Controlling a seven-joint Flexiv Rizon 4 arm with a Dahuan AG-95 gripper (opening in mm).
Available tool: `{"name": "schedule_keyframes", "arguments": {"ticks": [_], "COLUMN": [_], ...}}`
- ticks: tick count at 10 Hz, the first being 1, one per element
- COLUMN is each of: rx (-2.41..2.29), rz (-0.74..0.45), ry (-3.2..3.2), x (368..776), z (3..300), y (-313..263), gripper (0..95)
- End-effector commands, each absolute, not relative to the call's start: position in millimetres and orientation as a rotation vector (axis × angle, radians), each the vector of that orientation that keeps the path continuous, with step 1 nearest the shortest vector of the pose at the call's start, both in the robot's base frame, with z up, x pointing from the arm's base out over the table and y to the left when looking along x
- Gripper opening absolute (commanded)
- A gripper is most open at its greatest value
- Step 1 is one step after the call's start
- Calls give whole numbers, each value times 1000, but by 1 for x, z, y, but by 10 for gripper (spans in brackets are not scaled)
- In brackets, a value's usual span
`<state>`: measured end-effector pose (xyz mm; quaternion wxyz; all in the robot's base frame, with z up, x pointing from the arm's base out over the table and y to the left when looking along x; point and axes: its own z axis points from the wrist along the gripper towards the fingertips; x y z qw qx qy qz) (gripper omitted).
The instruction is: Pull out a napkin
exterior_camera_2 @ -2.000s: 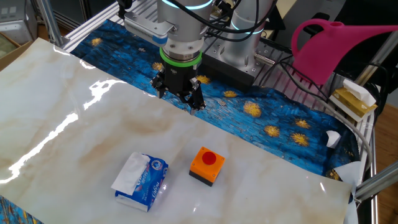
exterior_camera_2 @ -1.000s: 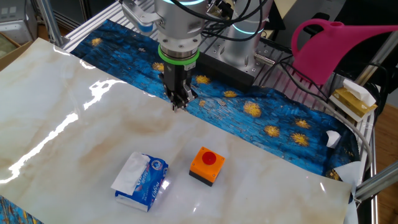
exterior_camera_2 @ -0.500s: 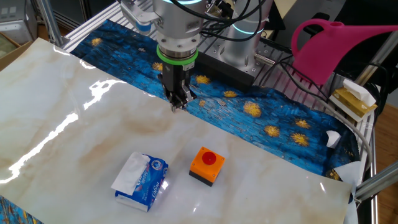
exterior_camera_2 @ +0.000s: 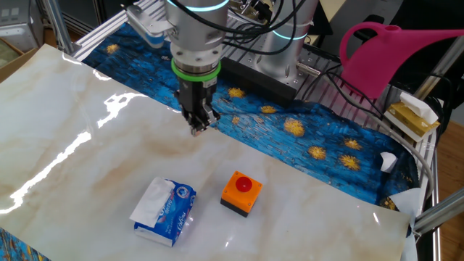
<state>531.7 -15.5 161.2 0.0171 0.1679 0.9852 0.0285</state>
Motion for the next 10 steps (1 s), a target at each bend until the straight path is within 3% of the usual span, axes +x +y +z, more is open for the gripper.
{"name": "schedule_keyframes", "arguments": {"ticks": [1,10], "rx": [471,275], "rz": [94,162], "ry": [3075,3115], "x": [543,594], "z": [158,147], "y": [-22,-54], "gripper": [0,0]}}
